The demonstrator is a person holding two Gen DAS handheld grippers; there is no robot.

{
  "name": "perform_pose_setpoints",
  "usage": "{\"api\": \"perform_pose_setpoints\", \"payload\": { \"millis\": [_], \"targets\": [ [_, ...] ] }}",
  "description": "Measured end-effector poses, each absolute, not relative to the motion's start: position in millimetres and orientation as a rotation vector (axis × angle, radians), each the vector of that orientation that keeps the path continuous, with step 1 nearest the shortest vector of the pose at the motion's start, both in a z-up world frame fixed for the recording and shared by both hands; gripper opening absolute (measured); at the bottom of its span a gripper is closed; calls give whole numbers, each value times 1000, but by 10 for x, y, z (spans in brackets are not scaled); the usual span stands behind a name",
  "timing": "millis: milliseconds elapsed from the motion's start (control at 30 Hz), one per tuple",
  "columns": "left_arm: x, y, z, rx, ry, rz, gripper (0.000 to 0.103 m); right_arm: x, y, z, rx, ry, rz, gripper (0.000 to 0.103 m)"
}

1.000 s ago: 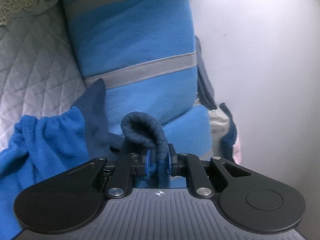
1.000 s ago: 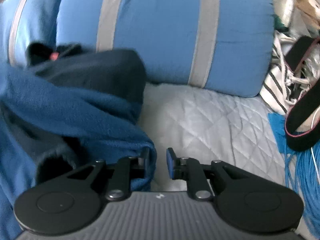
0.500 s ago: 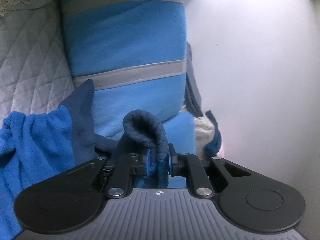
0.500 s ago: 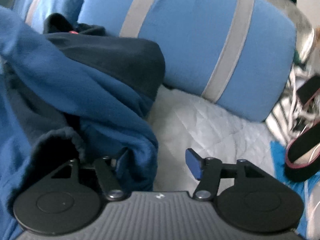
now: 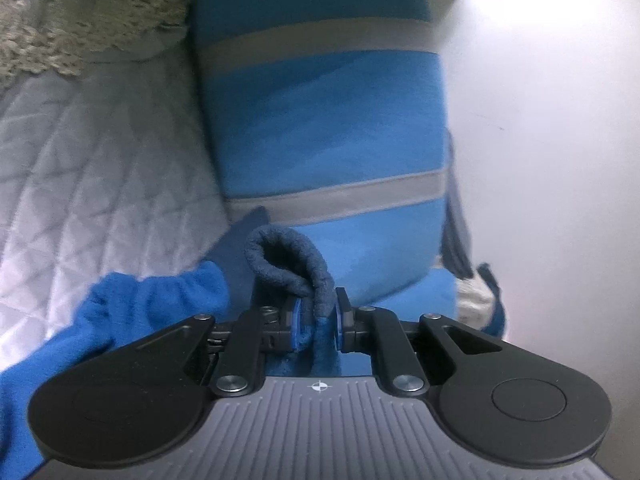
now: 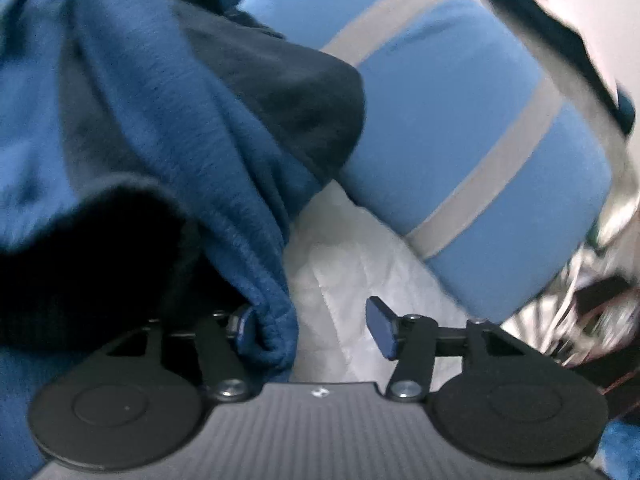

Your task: Fold clothes

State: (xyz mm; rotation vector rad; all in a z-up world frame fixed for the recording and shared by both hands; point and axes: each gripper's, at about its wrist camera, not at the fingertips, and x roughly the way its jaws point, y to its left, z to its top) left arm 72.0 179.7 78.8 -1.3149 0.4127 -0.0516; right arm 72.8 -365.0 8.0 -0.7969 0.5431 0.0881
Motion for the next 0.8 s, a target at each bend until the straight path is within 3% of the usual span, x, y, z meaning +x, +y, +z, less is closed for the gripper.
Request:
{"api": "perform_pose_setpoints", "payload": {
  "millis": [100, 333, 533, 633, 667, 733, 800],
  "targets": [
    [731, 1798, 775, -1316, 412, -54, 15, 610, -3567, 89, -872, 525, 120, 71],
    [712, 1806, 782, -1317, 403, -80, 16, 548, -3605, 322, -744, 466, 162, 69],
    [716, 1803, 775, -1323, 398, -105, 16, 576, -3387, 195, -867, 472, 193, 66],
    [718, 1786, 789, -1314, 399, -118, 16, 673, -3422, 257, -783, 469, 171, 44],
    [718, 1781, 794, -1312, 400, -125, 16, 720, -3471, 314, -712, 474, 165, 30],
    [712, 1761, 822, -1306, 399, -153, 16, 802, -3600, 459, -541, 480, 149, 19],
    [704, 1732, 857, -1297, 395, -209, 16, 826, -3740, 582, -403, 484, 117, 16]
  ]
}}
